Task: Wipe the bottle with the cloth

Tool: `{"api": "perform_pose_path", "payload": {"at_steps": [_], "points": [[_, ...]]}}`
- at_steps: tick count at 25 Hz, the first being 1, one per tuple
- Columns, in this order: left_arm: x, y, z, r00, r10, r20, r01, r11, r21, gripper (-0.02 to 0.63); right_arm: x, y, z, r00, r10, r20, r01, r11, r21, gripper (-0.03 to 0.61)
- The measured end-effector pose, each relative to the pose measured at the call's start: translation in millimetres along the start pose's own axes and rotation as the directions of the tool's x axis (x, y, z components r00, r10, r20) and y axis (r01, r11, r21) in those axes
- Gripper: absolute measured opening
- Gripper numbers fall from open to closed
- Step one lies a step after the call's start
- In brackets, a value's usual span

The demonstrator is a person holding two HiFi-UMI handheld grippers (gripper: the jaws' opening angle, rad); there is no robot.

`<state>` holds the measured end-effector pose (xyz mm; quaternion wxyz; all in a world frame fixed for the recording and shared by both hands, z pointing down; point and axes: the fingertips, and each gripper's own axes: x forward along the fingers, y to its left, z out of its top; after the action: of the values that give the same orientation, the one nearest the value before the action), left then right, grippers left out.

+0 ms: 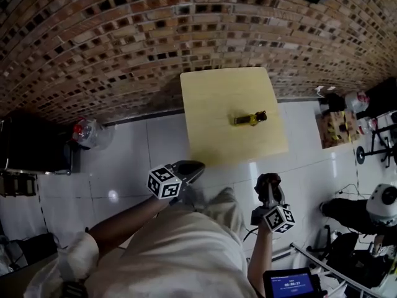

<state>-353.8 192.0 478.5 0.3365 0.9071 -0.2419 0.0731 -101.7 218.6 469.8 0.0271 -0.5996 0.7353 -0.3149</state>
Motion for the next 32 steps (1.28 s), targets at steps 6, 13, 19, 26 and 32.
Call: {"api": "perform_pose_path", "payload": {"at_steps": [6, 13, 19, 26, 32], "points": [[9.7, -34.8, 2.4, 0.999, 0.001, 0.038, -0.001, 1.000, 0.004, 0.034, -18.3, 9.2, 27.7, 0.997, 0.067, 0.037, -0.063, 0.992, -0.109, 0.083], [45.0, -97.7, 12.2, 0.986, 0.064, 0.157, -0.056, 0.997, -0.052, 0.058, -55.6, 22.9, 64.7, 0.981, 0.190, 0.039, -0.179, 0.964, -0.197, 0.084], [49.6, -110.0, 16.1, 0.940, 0.226, 0.254, -0.224, 0.974, -0.036, 0.080, -103.2, 10.3, 89.1, 0.956, 0.282, 0.078, -0.264, 0.946, -0.186, 0.084], [30.3, -128.5, -16.6, 0.913, 0.346, 0.217, -0.354, 0.935, -0.003, 0.080, -135.0, -7.0, 68.7, 0.938, 0.345, 0.032, -0.330, 0.918, -0.219, 0.084], [15.5, -123.1, -40.9, 0.911, 0.371, 0.182, -0.368, 0.928, -0.047, 0.078, -151.9, -26.4, 54.3, 0.954, 0.298, 0.030, -0.286, 0.936, -0.207, 0.084]]}}
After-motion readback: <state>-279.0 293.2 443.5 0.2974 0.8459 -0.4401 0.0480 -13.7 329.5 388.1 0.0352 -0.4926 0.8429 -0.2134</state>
